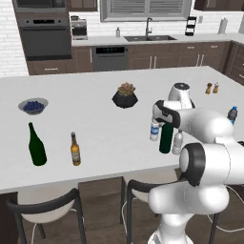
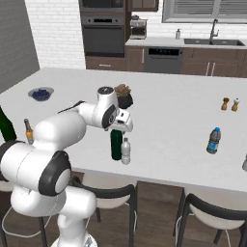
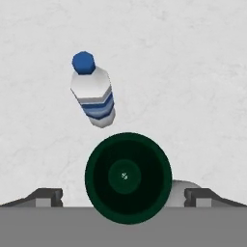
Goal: Move the plastic bottles in the middle to the plastics group, and the glass bottles in the middle to the glass group.
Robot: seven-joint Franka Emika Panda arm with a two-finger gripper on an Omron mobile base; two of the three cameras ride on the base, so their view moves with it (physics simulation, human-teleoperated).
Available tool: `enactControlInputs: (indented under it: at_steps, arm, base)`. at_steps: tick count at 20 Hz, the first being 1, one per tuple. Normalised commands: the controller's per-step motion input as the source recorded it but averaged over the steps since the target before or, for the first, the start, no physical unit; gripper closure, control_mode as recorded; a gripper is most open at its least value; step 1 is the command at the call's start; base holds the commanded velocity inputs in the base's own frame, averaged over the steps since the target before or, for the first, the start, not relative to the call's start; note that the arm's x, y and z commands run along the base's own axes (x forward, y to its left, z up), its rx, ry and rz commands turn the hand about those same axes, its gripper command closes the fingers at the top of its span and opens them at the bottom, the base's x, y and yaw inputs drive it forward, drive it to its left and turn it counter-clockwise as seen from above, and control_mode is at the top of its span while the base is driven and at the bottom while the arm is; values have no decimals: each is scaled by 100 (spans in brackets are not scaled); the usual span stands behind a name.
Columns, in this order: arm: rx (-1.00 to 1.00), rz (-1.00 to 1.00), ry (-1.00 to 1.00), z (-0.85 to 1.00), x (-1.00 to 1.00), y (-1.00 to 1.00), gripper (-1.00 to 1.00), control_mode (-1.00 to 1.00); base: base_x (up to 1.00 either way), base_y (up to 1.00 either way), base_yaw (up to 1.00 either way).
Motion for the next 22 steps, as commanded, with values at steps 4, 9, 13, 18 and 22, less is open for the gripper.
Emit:
enactControlInputs:
  at_steps: [4,9,13,18,22]
  arm:
    - [0,0,0,-12,4,0,-100,-100]
    - [0,0,0,-10,5,0,-100,-100]
    - [0,0,0,-13,6,0,-100,-100]
    - [0,0,0,-1,2,0,-100,-100]
    - [0,0,-1,0,4,0,-100,-100]
  base:
    - [0,0,0]
    - [0,0,0]
    - [0,0,0]
    - [0,0,0]
    - [0,0,0]
